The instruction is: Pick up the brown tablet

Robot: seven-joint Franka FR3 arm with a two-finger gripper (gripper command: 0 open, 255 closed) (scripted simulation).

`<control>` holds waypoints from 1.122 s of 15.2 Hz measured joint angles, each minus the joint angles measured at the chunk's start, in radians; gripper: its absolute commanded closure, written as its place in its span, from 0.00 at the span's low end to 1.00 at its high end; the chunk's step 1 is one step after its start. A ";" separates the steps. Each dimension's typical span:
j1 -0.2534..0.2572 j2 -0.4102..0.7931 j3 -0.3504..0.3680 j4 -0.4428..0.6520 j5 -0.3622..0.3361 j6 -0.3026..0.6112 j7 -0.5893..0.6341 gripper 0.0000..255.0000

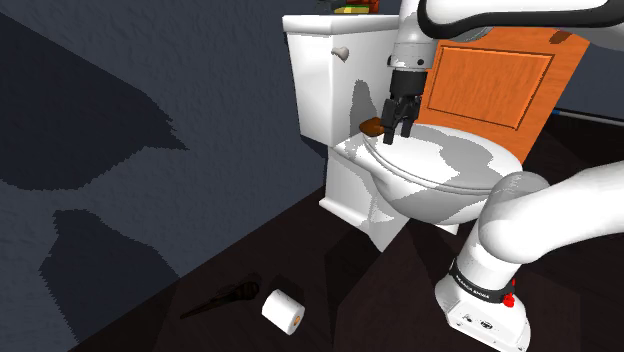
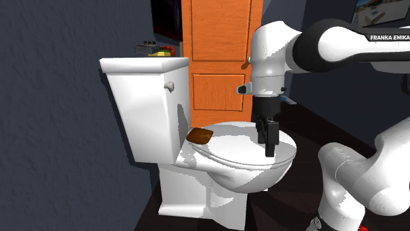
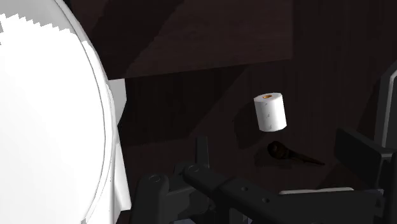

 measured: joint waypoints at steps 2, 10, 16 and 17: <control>-0.003 0.013 -0.013 0.004 0.002 0.010 -0.006 0.00; -0.041 0.221 -0.230 0.146 0.064 0.084 -0.129 0.00; -0.042 0.425 -0.409 0.293 0.182 0.100 -0.250 0.00; -0.044 0.461 -0.442 0.318 0.206 0.094 -0.276 0.00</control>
